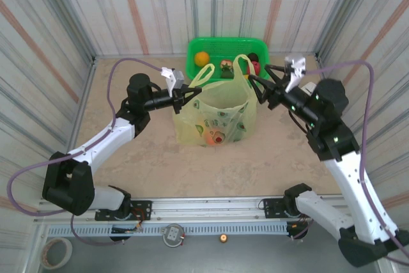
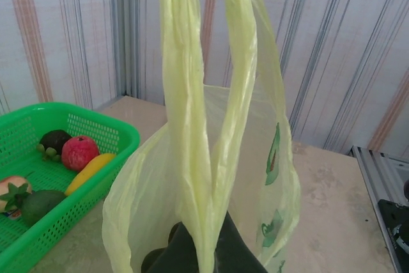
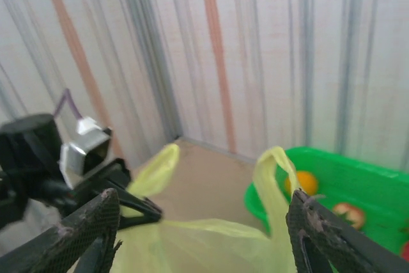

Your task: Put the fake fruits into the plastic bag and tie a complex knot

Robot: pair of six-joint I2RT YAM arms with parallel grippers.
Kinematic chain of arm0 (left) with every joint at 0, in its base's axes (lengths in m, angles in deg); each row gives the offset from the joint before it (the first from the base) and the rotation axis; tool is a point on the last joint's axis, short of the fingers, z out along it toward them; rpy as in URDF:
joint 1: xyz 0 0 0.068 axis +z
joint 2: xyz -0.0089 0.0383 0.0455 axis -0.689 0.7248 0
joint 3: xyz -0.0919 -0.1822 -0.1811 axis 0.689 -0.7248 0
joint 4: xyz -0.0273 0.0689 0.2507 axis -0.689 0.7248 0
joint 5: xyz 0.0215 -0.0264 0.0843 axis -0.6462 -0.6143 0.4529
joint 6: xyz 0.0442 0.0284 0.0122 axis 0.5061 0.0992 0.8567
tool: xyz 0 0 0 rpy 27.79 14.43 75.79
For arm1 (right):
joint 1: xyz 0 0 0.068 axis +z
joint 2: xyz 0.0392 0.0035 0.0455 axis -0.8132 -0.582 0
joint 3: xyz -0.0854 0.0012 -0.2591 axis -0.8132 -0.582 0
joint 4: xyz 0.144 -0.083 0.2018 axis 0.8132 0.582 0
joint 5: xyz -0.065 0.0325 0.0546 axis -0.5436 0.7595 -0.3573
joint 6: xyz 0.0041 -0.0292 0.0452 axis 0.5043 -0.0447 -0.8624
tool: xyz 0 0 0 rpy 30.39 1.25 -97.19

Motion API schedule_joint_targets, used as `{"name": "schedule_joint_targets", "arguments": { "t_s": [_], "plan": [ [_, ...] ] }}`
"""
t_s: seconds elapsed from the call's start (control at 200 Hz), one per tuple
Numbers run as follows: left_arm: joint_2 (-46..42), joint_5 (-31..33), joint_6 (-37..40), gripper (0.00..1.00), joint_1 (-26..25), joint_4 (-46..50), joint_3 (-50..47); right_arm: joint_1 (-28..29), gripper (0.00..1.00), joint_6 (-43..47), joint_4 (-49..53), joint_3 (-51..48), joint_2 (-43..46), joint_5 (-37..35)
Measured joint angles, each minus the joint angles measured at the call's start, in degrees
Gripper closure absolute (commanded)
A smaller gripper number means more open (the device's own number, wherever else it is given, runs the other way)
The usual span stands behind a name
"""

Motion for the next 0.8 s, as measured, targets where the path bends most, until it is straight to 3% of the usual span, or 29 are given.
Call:
{"name": "schedule_joint_targets", "arguments": {
  "t_s": [0.105,0.225,0.461,0.611,0.802],
  "plan": [
    [0.0,-0.63,-1.05,1.0,0.0,-1.22,-0.24,-2.78,0.2,3.61,-7.3,-10.97,5.46,0.46],
    [0.0,-1.29,-1.79,1.0,0.0,-2.03,-0.66,-7.82,0.14,4.39,-13.94,-16.13,2.49,5.07],
    [-0.02,-1.66,-1.9,1.0,0.0,-2.58,-0.87,-14.38,0.08,0.39,-29.09,-17.16,-14.47,17.05],
    [-0.02,-2.1,-1.9,1.0,0.0,-2.89,-0.96,-13.88,0.1,-3.1,-35.74,-13.79,-26.29,24.15],
    [-0.02,-2.82,-1.9,1.0,0.0,-3.34,-0.98,-10.99,0.18,-7.1,-43.58,-6.8,-38.56,27.67]
  ]
}}
